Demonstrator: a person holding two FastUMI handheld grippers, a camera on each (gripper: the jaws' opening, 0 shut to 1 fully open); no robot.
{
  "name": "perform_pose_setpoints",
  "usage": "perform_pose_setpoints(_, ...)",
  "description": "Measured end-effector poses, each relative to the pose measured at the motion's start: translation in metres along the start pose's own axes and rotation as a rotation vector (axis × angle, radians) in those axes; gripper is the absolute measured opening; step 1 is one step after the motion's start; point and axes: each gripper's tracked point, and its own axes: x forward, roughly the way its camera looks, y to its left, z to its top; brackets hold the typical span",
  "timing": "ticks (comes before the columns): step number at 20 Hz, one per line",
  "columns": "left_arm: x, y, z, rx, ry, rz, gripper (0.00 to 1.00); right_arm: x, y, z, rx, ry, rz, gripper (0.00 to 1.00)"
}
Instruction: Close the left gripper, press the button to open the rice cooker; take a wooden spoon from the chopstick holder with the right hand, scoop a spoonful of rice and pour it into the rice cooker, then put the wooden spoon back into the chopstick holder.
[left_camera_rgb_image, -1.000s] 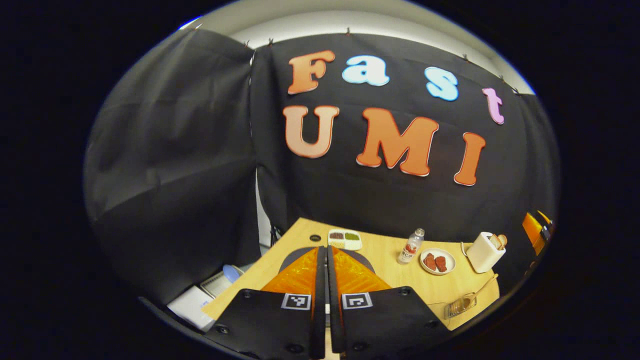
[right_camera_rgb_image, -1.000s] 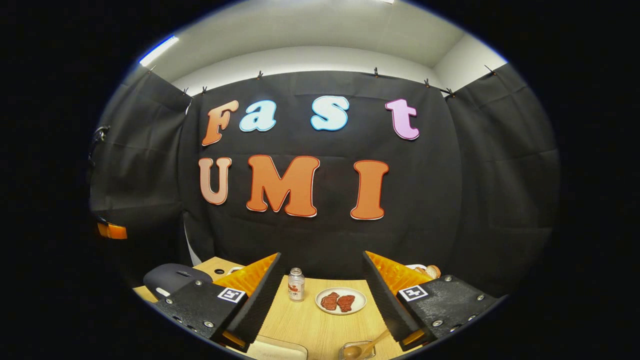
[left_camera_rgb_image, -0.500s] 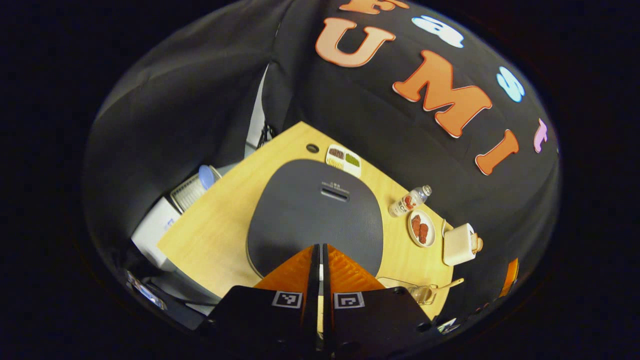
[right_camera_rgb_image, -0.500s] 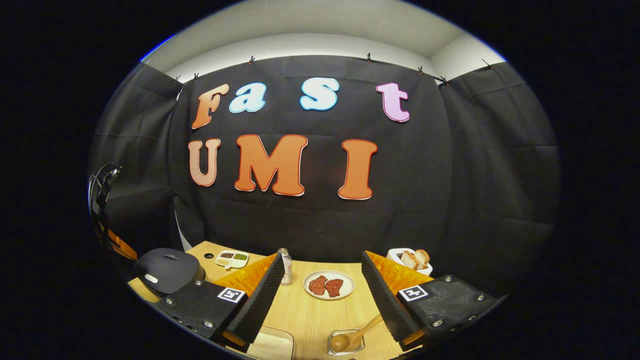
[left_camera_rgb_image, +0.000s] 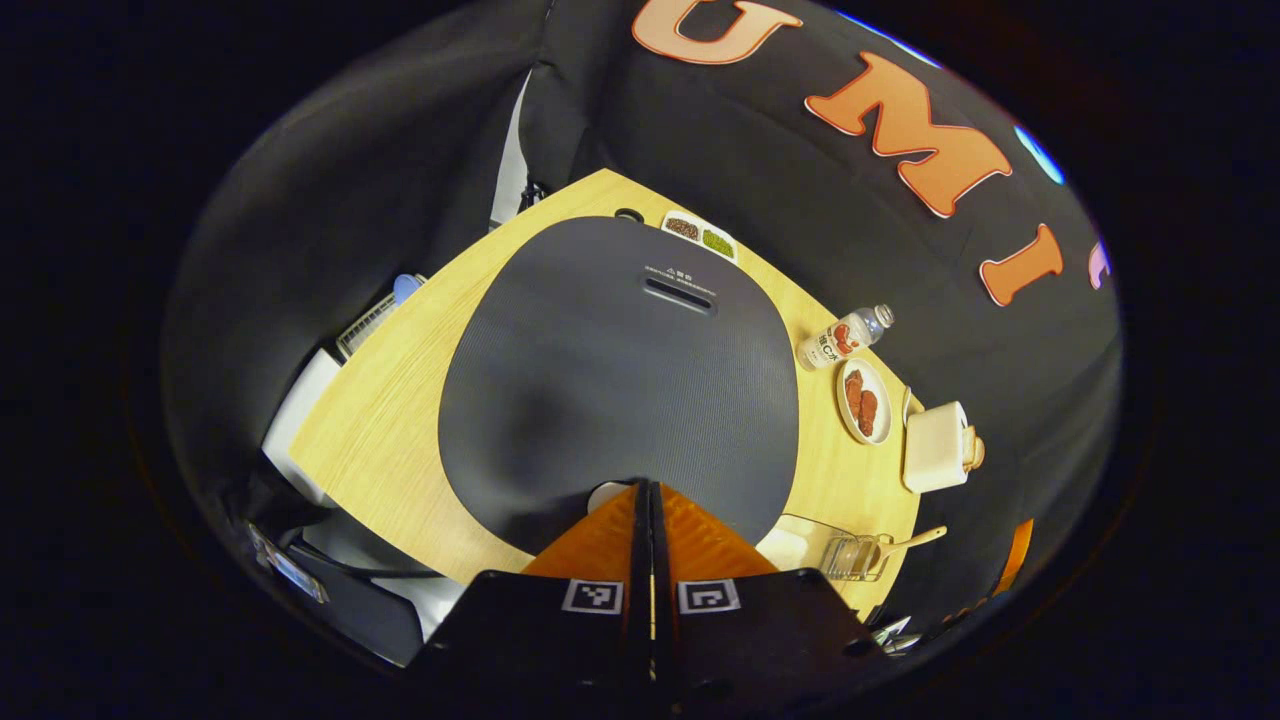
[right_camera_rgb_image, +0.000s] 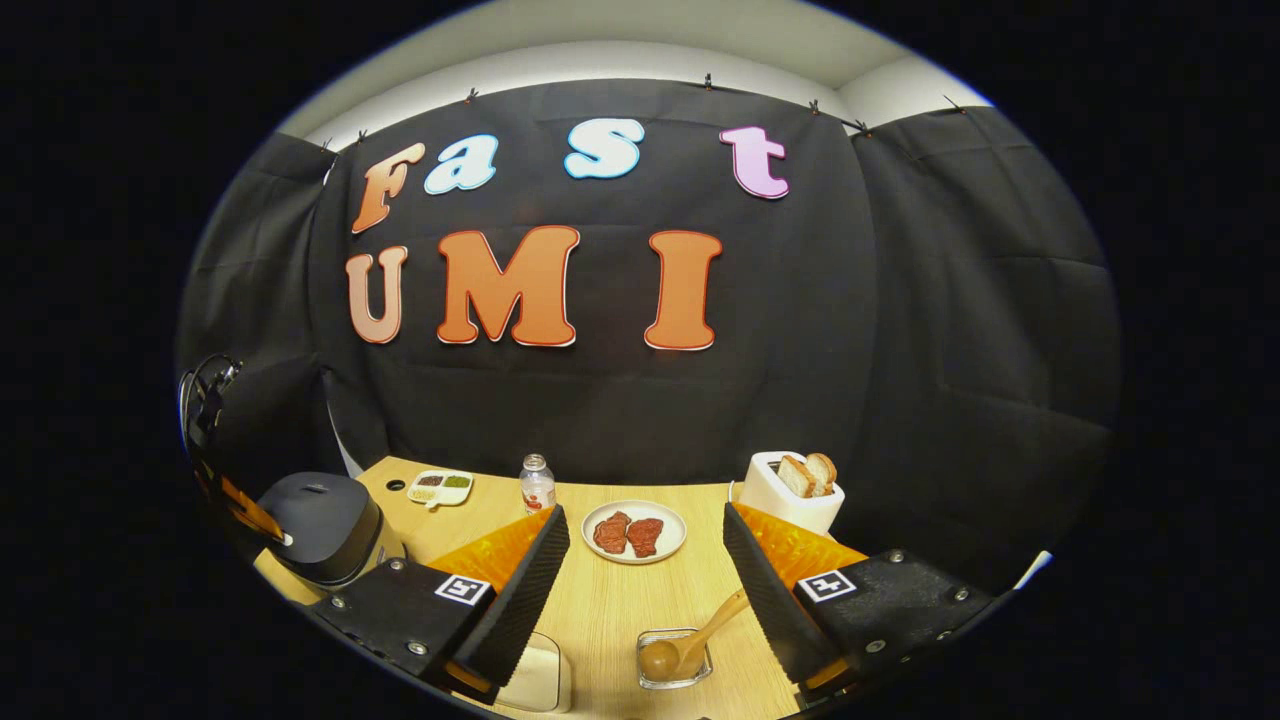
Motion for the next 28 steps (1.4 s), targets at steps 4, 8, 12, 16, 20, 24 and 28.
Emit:
perform_pose_setpoints(4, -0.002, 0.000, 0.003, -0.018, -0.042, -0.028, 0.08, 0.007, 0.004, -0.006, 0.009, 0.022, 0.016, 0.96)
perform_pose_setpoints(8, -0.009, -0.001, 0.003, 0.041, -0.198, 0.000, 0.07, 0.016, 0.004, -0.017, 0.011, 0.059, 0.030, 0.96)
perform_pose_setpoints(12, -0.039, -0.018, 0.019, 0.166, -0.386, 0.050, 0.06, 0.022, 0.001, -0.025, 0.002, 0.086, 0.041, 0.96)
perform_pose_setpoints(16, -0.096, -0.037, 0.056, 0.232, -0.661, 0.097, 0.06, 0.025, -0.009, -0.040, 0.011, 0.126, 0.027, 0.96)
perform_pose_setpoints(20, -0.136, -0.054, 0.059, 0.317, -0.812, 0.146, 0.05, 0.025, -0.023, -0.056, 0.032, 0.167, 0.019, 0.96)
perform_pose_setpoints(24, -0.150, -0.079, 0.047, 0.394, -0.882, 0.124, 0.25, 0.028, -0.036, -0.067, 0.041, 0.193, 0.012, 0.96)
perform_pose_setpoints(28, -0.155, -0.098, 0.034, 0.454, -0.908, 0.137, 0.64, 0.032, -0.046, -0.079, 0.044, 0.218, 0.021, 0.96)
